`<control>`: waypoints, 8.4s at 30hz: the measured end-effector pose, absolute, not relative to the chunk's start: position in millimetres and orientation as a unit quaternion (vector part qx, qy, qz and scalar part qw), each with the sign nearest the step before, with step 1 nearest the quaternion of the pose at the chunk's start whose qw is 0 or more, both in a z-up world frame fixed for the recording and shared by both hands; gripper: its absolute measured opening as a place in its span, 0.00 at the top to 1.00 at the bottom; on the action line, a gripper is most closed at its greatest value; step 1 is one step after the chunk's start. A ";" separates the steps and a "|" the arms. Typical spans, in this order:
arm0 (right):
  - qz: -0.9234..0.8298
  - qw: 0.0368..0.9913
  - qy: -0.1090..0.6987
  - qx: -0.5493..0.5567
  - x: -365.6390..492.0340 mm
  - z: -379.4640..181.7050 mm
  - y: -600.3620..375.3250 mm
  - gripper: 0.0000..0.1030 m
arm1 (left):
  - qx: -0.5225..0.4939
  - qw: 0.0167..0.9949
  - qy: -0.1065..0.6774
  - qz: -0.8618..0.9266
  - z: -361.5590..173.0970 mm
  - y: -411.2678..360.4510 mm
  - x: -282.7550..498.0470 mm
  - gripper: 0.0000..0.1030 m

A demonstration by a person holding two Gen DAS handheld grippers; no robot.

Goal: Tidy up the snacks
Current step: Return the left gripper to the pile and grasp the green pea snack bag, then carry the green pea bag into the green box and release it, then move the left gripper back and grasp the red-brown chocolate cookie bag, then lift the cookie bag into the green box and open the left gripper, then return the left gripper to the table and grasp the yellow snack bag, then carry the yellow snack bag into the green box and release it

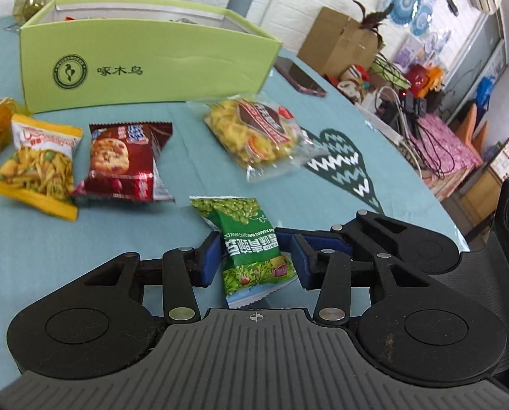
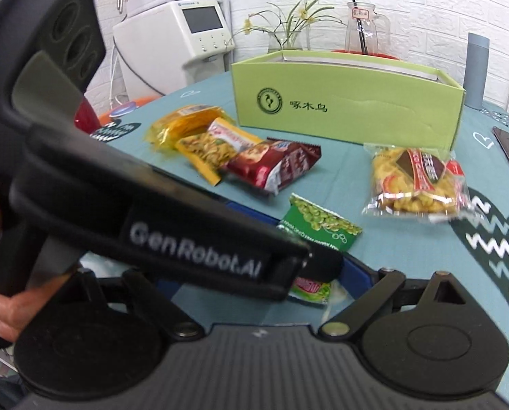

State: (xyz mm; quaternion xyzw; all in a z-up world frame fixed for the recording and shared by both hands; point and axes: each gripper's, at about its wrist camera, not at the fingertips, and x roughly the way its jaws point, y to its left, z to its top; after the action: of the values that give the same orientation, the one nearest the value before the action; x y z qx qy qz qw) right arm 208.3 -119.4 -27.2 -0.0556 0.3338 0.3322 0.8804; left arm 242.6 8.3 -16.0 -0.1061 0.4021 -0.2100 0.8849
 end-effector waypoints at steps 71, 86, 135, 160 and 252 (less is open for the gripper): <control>0.287 0.934 0.200 -0.071 303.5 61.1 -124.1 0.10 | -0.148 0.955 0.211 -0.146 99.0 101.9 330.6 0.16; 0.327 0.896 0.300 -0.025 238.4 -3.7 -76.8 0.10 | -0.216 0.929 0.292 -0.069 18.2 152.7 225.2 0.22; 0.319 0.890 0.320 -0.057 200.6 -11.1 -119.4 0.10 | -0.142 0.882 0.405 -0.193 -5.4 40.8 244.8 0.37; 0.277 0.932 0.222 -0.068 395.9 72.1 -118.4 0.34 | -0.111 0.917 0.318 -0.215 98.8 19.5 437.2 0.72; 0.368 0.903 0.204 -0.085 367.9 71.1 -30.5 0.35 | -0.135 0.941 0.274 -0.145 94.9 117.0 375.0 0.85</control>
State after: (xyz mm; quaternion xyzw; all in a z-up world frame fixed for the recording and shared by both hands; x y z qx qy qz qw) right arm 367.9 -30.5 71.1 -0.0848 0.2045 0.3676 0.9033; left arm 375.0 117.0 94.9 -0.1351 0.2742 -0.1454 0.9410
